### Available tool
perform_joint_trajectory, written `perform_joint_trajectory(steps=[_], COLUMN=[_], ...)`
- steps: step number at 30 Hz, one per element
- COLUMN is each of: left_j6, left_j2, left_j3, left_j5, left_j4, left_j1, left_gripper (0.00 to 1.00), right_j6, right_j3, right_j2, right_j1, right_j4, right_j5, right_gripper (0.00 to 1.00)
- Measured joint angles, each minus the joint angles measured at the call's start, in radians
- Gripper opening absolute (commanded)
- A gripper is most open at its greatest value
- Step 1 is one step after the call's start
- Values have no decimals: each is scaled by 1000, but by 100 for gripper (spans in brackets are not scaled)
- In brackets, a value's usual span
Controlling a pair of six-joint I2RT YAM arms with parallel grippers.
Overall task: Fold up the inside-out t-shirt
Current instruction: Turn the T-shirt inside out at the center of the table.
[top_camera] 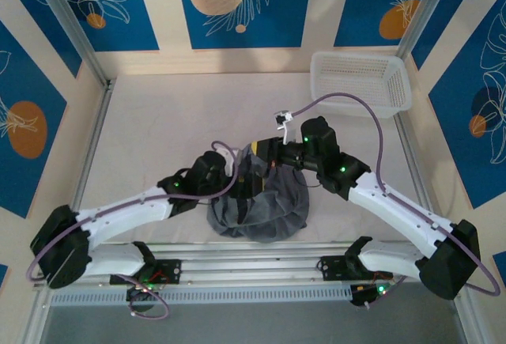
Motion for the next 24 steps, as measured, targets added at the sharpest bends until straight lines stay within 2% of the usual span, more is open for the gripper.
perform_joint_trajectory(steps=[1,2,3,6,8,12,15,17,21,24], left_j6=[-1,-2,0,17,37,121,188,215,246,251], left_j2=[19,33,42,61,68,65,33,-3,-72,-89], left_j3=[8,14,17,22,22,26,29,29,25,14], left_j5=[-4,-10,-16,-4,39,160,235,265,306,315], left_j4=[11,26,35,63,78,65,24,-2,-16,-29], left_j1=[3,8,14,72,129,199,199,198,198,198], left_gripper=[50,16,0,0,0,0,0,0,0,0], right_j6=[8,18,30,50,43,-40,-156,-240,-370,-389], right_j3=[2,2,2,2,2,-21,-69,-95,-100,-64], right_j2=[5,10,12,10,-4,-85,-143,-145,-55,69], right_j1=[3,5,6,7,6,-29,-85,-119,-154,-163], right_j4=[-2,-5,-10,-34,-60,-101,-107,-109,-120,-128], right_j5=[-5,-9,-10,0,16,40,26,-15,-155,-244], right_gripper=[0,0,0,25,36,47,55,66,71,67])
